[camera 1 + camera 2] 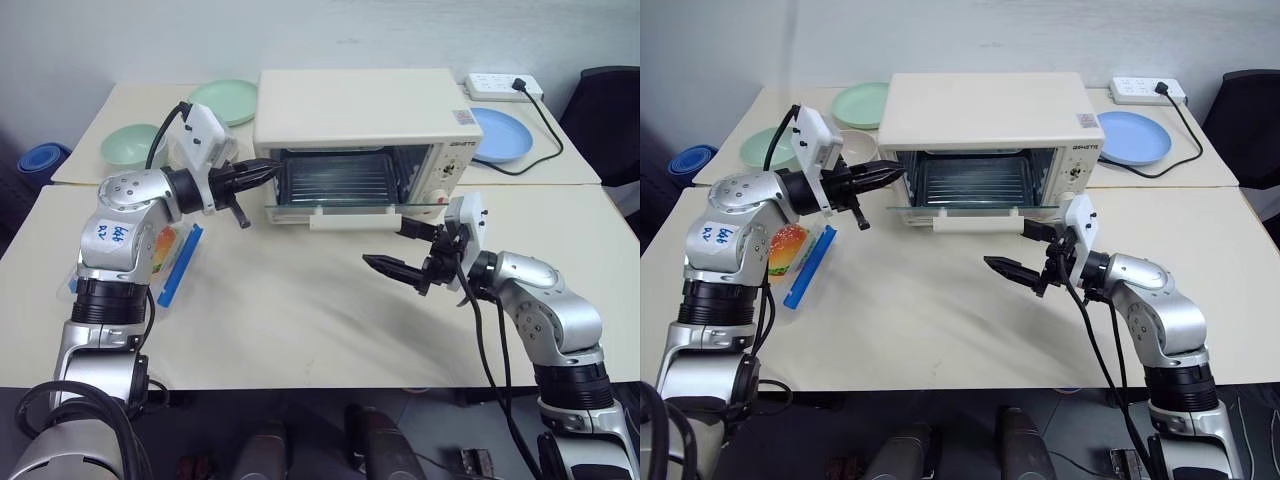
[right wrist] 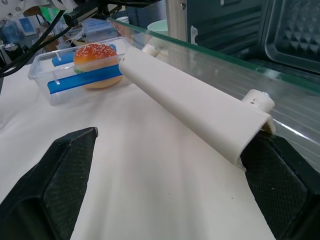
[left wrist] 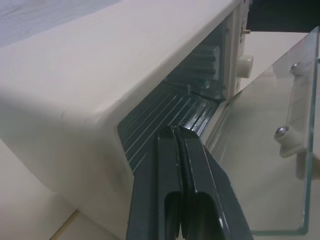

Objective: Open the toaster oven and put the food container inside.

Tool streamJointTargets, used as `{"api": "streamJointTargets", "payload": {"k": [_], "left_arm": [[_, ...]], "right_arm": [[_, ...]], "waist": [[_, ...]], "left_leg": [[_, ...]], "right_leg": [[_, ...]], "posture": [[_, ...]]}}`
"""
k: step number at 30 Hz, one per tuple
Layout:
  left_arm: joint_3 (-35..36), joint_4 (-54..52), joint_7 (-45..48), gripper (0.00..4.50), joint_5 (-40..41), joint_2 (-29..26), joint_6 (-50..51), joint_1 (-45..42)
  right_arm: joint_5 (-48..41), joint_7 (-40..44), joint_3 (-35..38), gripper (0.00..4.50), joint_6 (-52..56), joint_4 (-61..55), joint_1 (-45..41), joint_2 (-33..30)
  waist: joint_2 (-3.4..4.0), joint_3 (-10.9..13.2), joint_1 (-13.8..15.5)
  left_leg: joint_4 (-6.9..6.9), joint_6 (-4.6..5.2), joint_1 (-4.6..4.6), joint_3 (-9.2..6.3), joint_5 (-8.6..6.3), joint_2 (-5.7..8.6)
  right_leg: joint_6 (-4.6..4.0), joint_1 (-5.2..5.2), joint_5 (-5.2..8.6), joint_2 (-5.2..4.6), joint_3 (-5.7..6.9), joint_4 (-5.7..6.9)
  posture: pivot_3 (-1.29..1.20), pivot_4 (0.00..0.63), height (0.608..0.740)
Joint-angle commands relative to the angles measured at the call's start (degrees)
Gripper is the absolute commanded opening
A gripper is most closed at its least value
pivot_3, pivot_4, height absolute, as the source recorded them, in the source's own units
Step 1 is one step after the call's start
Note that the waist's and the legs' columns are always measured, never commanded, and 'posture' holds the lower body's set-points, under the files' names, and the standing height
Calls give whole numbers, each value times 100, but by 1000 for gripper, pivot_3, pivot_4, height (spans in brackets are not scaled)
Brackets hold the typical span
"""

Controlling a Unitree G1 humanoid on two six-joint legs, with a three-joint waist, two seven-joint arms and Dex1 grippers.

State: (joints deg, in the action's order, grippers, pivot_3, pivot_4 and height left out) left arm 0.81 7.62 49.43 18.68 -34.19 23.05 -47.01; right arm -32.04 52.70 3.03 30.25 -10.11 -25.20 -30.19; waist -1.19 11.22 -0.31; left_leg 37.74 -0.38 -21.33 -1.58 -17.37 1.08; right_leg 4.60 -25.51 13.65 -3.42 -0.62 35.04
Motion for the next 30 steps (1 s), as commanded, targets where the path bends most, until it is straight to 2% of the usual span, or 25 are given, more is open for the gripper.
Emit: {"api": "streamJointTargets", "payload": {"k": [1, 7, 12, 15, 21, 25, 30], "left_arm": [[-175, -156, 82, 28, -141, -24, -28, 91], [-561, -14, 208, 28, -451, 7, 14, 180], [-714, 38, 293, 28, -590, 60, -33, 227], [-758, -22, 384, 28, -587, 48, 54, 304], [-1029, -194, 601, 28, -783, -161, 56, 736], [-1158, -34, 448, 28, -1023, -74, 9, 798], [-1213, -65, 310, 28, -1168, 63, 72, 828]], "right_arm": [[-103, 66, -4, 4500, -80, -248, -59, -5], [-154, -52, 80, 4500, -50, -443, 86, -8], [-200, -312, 343, 4500, 109, -959, 599, -245], [-421, -332, 823, 4500, 269, -1366, 1148, -568], [-1427, 61, 1885, 4500, 846, -2241, 2141, -1444], [-1799, -47, 2047, 4500, 1012, -2403, 2072, -1654], [-1891, -196, 1792, 4500, 1042, -2282, 1618, -1665]], "waist": [[0, 0, 3], [0, 0, 7], [0, 0, 29], [0, 0, 39], [0, 0, 13], [-4, 2, 13], [-5, 2, 22]], "left_leg": [[0, 0, 0, 0, 0, 0], [2, 0, 2, 3, 0, 2], [2, 0, 0, 3, 0, 5], [2, 2, -3, 2, -1, 8], [3, 7, 10, 16, -2, 6], [5, 8, 21, 31, -1, -4], [13, 11, 19, 40, -2, -3]], "right_leg": [[0, 0, 0, 0, 0, 1], [0, 0, 0, 1, -1, 4], [0, 0, 0, 0, -1, 2], [1, 1, 0, -1, -1, -1], [4, 9, 0, -1, -17, 0], [4, 11, -1, 15, -31, 8], [14, 11, -7, 44, -49, 8]], "posture": [[0, 150, 740], [0, 150, 740], [0, 150, 740], [0, 150, 740], [0, 150, 740], [0, 150, 740], [0, 150, 740]]}}
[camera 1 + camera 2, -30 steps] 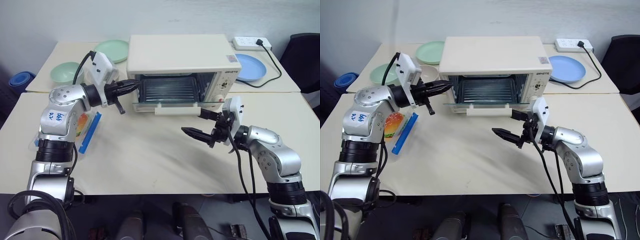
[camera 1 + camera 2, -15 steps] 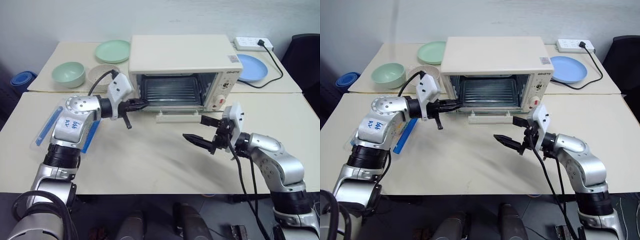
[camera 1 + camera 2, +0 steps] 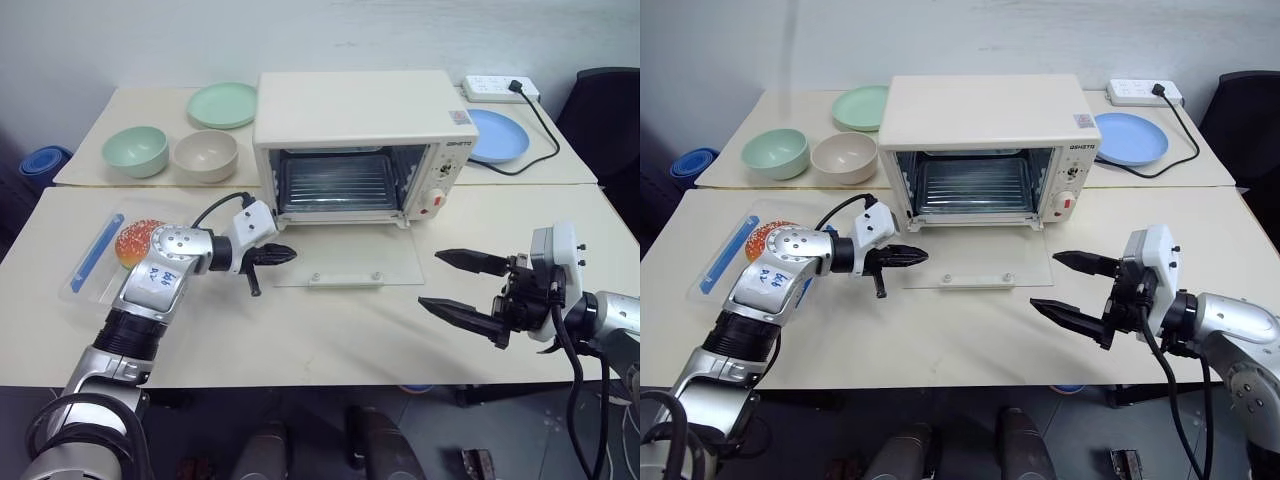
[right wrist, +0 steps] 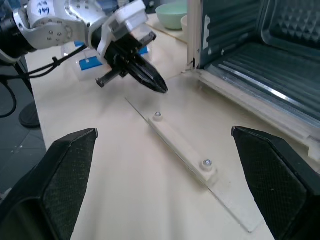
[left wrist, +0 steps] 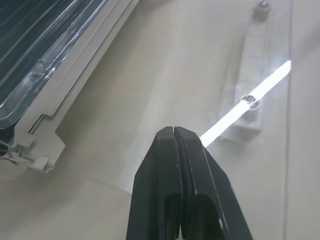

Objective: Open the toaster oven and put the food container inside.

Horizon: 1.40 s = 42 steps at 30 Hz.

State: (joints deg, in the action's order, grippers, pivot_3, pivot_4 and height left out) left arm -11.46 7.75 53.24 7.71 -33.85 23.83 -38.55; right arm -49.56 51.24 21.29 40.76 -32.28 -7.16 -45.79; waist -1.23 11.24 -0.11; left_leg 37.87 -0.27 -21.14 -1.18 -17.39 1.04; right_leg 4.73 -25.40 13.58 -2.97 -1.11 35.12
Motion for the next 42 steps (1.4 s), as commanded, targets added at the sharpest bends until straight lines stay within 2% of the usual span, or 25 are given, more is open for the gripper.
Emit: {"api": "streamJointTargets", "payload": {"k": [1, 4, 10, 15, 18, 21, 27, 31, 33, 37, 42], "left_arm": [[97, -220, -84, 28, -6, 14, 114, 18], [813, -1045, -214, 572, 639, -90, 989, 239], [2781, -3188, -1250, 2210, 1918, -79, 3275, 965], [4576, -4973, -2009, 3614, 2774, 162, 5107, 1896], [5525, -5719, -2349, 4460, 3035, 600, 5991, 2244], [6524, -6540, -2615, 4460, 3039, 1345, 6752, 2525], [8138, -6775, -3982, 4460, 3843, 2360, 6801, 2986], [9137, -6775, -4816, 4460, 3519, 3261, 6859, 2539], [9295, -6770, -5040, 4460, 3432, 3494, 6867, 2296], [9527, -6207, -5597, 4460, 3303, 3552, 6867, 1736], [9158, -5428, -6290, 4460, 3152, 3287, 6867, 1148]], "right_arm": [[-109, -30, -126, 4500, -25, -35, -277, -102], [-22, 72, -482, 4500, -74, 184, -696, -52], [163, 483, -1137, 4500, -197, 744, -1357, 26], [373, 1027, -1630, 4500, -340, 1383, -1995, 116], [531, 1304, -1882, 4500, -440, 1758, -2333, 225], [744, 1591, -2153, 4500, -605, 2102, -2602, 364], [947, 1909, -2356, 4500, -741, 2581, -2910, 600], [1113, 1996, -2490, 4500, -812, 2807, -3099, 813], [1155, 1976, -2461, 4500, -815, 2847, -3120, 864], [1147, 1867, -2347, 4500, -743, 2698, -3004, 879], [995, 1551, -2141, 4500, -555, 2260, -2682, 832]], "waist": [[-1, 0, 6], [-2, 1, -29], [-6, 3, -30], [-7, 3, -27], [-9, 3, -17], [-15, -1, -10], [-22, -5, 0], [-32, -8, -2], [-38, -11, 0], [-41, -13, 3], [-44, -14, 3]], "left_leg": [[1, 2, -2, 0, -1, 0], [2, 9, -4, 8, -6, -3], [5, 13, -5, 13, -12, -11], [10, 11, -5, 16, -13, -9], [16, 11, -1, 17, -13, -7], [20, 9, -1, 17, -14, -6], [26, 0, -1, 16, -19, -8], [27, -5, 5, 21, -23, -10], [29, -12, 4, 20, -26, -18], [29, -17, 5, 21, -29, -19], [29, -22, 5, 21, -32, -23]], "right_leg": [[4, 0, -2, 0, -1, -2], [7, -5, -4, -3, -14, -6], [9, -9, -5, -28, -56, -9], [11, -9, -6, -28, -63, -8], [11, -7, -7, -27, -61, -6], [11, -5, -7, -20, -57, -4], [11, -4, -8, 8, -64, -6], [10, -1, -8, 21, -62, -8], [7, -1, -10, 37, -62, -8], [7, -1, -10, 43, -62, -8], [7, -1, -10, 46, -63, -8]], "posture": [[0, 150, 740], [0, 150, 740], [0, 150, 740], [0, 150, 740], [0, 150, 740], [0, 150, 740], [0, 150, 740], [0, 150, 740], [0, 150, 740], [0, 150, 740], [0, 150, 740]]}}
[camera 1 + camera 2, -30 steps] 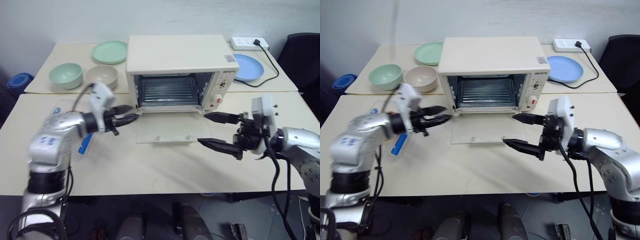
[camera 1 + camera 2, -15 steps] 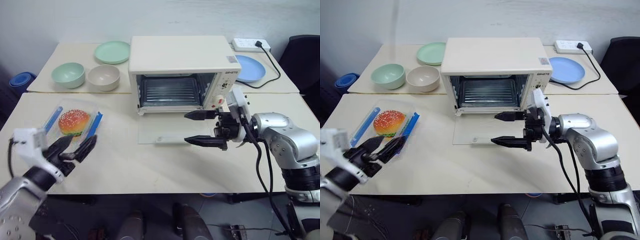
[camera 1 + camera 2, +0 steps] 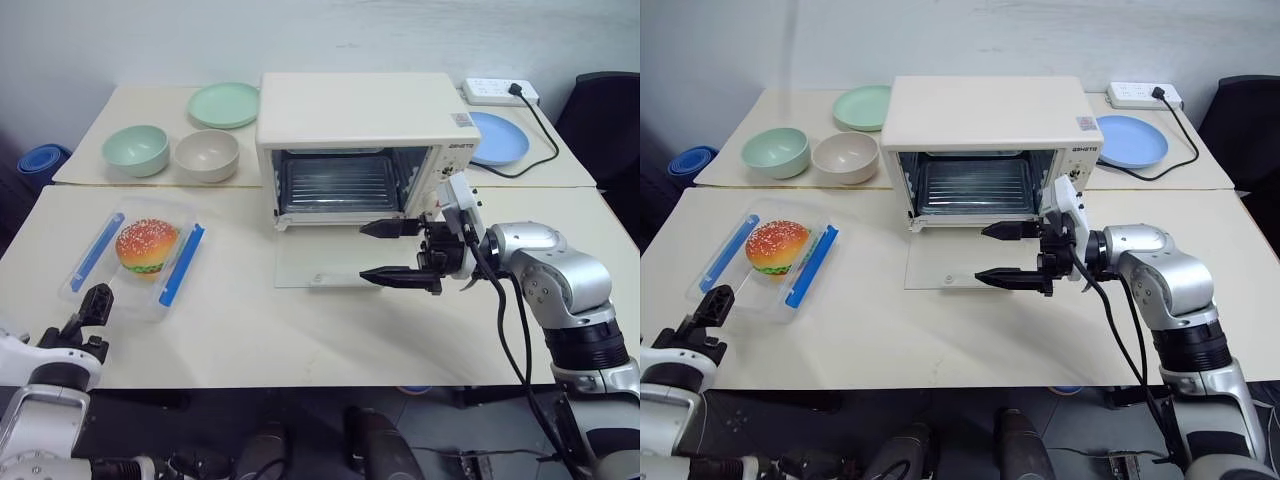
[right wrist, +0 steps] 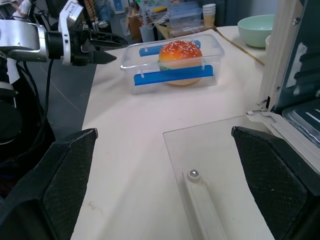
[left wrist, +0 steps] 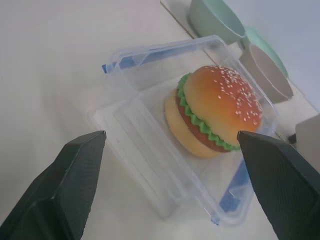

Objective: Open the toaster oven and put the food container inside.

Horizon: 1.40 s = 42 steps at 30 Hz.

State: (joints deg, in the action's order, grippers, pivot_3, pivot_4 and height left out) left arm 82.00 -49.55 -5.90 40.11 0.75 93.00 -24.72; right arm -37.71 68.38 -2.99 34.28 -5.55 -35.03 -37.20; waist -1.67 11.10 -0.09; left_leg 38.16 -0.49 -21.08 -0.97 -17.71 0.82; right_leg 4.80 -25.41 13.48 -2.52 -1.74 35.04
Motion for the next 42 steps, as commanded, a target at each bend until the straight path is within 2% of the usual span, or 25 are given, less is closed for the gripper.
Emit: {"api": "streamJointTargets", "payload": {"k": [1, 4, 7, 17, 19, 23, 26, 31, 35, 40, 42], "left_arm": [[-237, 408, -497, 4460, -88, -197, -50, -301], [-394, 827, -1018, 4460, -170, -224, -50, -512], [-322, 1115, -1496, 3870, -168, -242, -50, -790], [-538, 1707, -2423, 873, 170, -853, -50, -1464], [-634, 1897, -2552, 447, 234, -1102, -50, -1462], [-809, 2470, -2488, 111, 581, -1719, -50, -1125], [-1111, 2906, -2144, 111, 1344, -2337, -50, -754], [-2109, 3360, -1464, 111, 2859, -3704, -50, 174], [-2974, 3646, -907, 111, 4161, -4624, -50, 442], [-4199, 3700, -1096, 111, 4736, -4840, -230, 31], [-4753, 3665, -1429, 111, 4619, -4583, -487, -307]], "right_arm": [[-212, -208, 319, 4500, 122, -492, 161, -33], [-339, -440, 517, 4500, 273, -835, 429, -72], [-425, -647, 690, 4500, 376, -1101, 667, -128], [-434, -957, 899, 4500, 347, -1206, 818, -174], [-470, -910, 942, 4500, 393, -1148, 777, -254], [-377, -572, 862, 4500, 345, -946, 745, -505], [-443, -524, 894, 4500, 417, -793, 608, -565], [-295, -516, 980, 4500, 194, -767, 601, -639], [-119, -666, 981, 4500, 69, -802, 731, -613], [-173, -894, 1044, 4500, 89, -1053, 904, -502], [-186, -952, 1242, 4500, 113, -1224, 1145, -646]], "waist": [[0, 0, 2], [-1, -1, -4], [-4, -1, -3], [-8, 0, -3], [-9, 1, -10], [-11, 2, -18], [-12, 2, -17], [-22, 3, -16], [-23, 3, 7], [-23, 3, 6], [-22, 3, 26]], "left_leg": [[0, 0, 0, 0, 0, 0], [-1, -2, 0, 2, -3, 0], [-1, -5, -2, 0, -6, -5], [-1, -10, 0, 2, -8, -8], [-2, -13, 0, 5, -10, -9], [-2, -25, -1, 5, -17, -26], [-3, -35, 7, 9, -22, -43], [-4, -47, 4, -5, -22, -56], [-5, -46, 5, -6, -22, -54], [-6, -40, 4, -5, -21, -51], [-7, -41, 1, -6, -21, -52]], "right_leg": [[0, 0, 0, 0, -1, 0], [1, -1, 0, -1, -1, -1], [1, -1, 0, -1, -1, -2], [0, -2, -1, 2, 1, -2], [0, -3, 0, 1, 0, -3], [-3, -7, 1, -2, 1, -7], [-19, -8, 8, 2, 0, -1], [-48, -11, 12, 0, -7, 3], [-54, -9, 15, -6, -6, 2], [-54, -9, 15, -12, -7, 0], [-54, -10, 15, -11, -6, 1]], "posture": [[0, 150, 740], [0, 150, 740], [0, 150, 740], [0, 150, 740], [0, 150, 740], [0, 150, 740], [0, 150, 740], [0, 150, 740], [0, 150, 740], [0, 150, 740], [0, 150, 740]]}}
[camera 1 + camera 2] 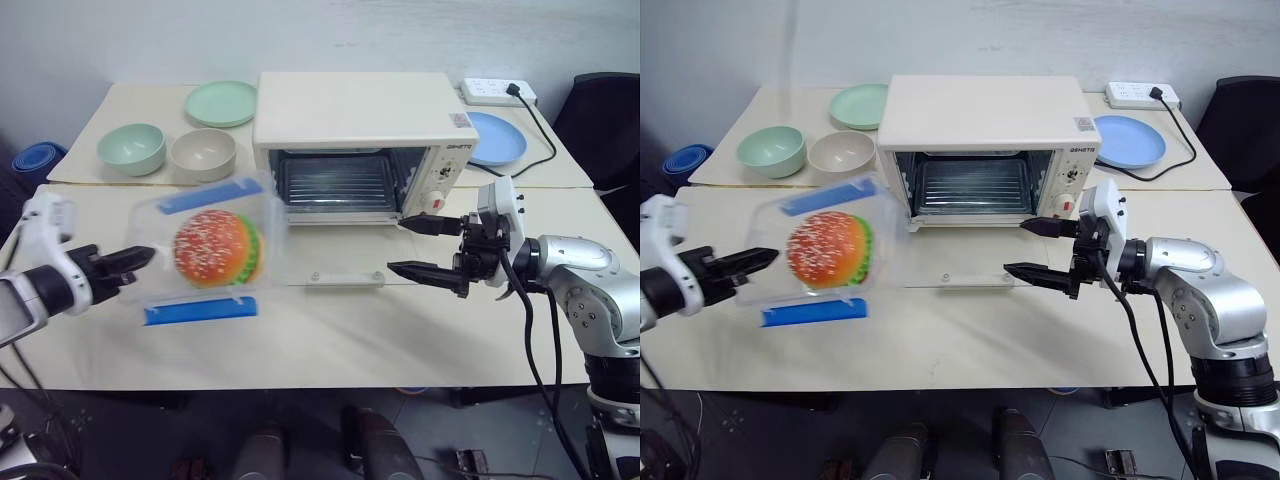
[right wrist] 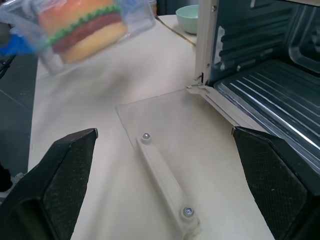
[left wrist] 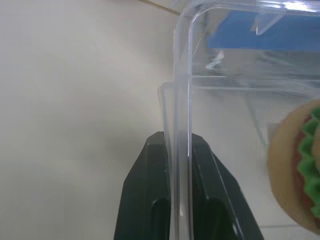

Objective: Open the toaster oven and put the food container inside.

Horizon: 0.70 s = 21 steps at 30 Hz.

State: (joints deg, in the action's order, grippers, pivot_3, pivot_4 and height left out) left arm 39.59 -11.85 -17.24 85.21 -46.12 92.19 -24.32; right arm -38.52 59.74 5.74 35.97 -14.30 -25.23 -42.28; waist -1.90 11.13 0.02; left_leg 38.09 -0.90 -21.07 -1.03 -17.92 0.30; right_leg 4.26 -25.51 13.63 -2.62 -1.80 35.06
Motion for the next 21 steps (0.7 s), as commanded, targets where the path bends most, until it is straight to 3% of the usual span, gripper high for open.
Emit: {"api": "streamJointTargets", "payload": {"k": [1, 7, 16, 21], "left_arm": [[-680, -105, -423, 111, 52, 181, -519, -448], [-2034, -45, -668, 111, -777, 916, -958, -1411], [-3197, 441, -141, 111, -2349, 1677, -1389, -2419], [-3139, 712, 62, 1587, -2881, 2039, -1406, -2568]], "right_arm": [[-102, -116, 430, 4500, -50, -422, 253, -187], [-550, -339, 1534, 4500, 270, -1114, 1310, -535], [-887, -1094, 1894, 4500, 362, -1817, 2068, -235], [-961, -1491, 1870, 4500, 316, -1937, 2104, -61]], "waist": [[0, 0, 14], [1, 0, 30], [1, 0, 6], [1, 0, -21]], "left_leg": [[0, 0, -1, -2, 0, 1], [0, 0, -6, 4, -1, 2], [1, -3, 7, 20, 9, 9], [1, -1, 3, 23, 9, 4]], "right_leg": [[0, 0, 0, 0, 1, 0], [5, -1, -3, 4, -3, -8], [7, 4, -5, 38, -11, 4], [15, 2, -9, 45, -18, 4]], "posture": [[0, 150, 740], [0, 150, 740], [0, 150, 740], [0, 150, 740]]}}
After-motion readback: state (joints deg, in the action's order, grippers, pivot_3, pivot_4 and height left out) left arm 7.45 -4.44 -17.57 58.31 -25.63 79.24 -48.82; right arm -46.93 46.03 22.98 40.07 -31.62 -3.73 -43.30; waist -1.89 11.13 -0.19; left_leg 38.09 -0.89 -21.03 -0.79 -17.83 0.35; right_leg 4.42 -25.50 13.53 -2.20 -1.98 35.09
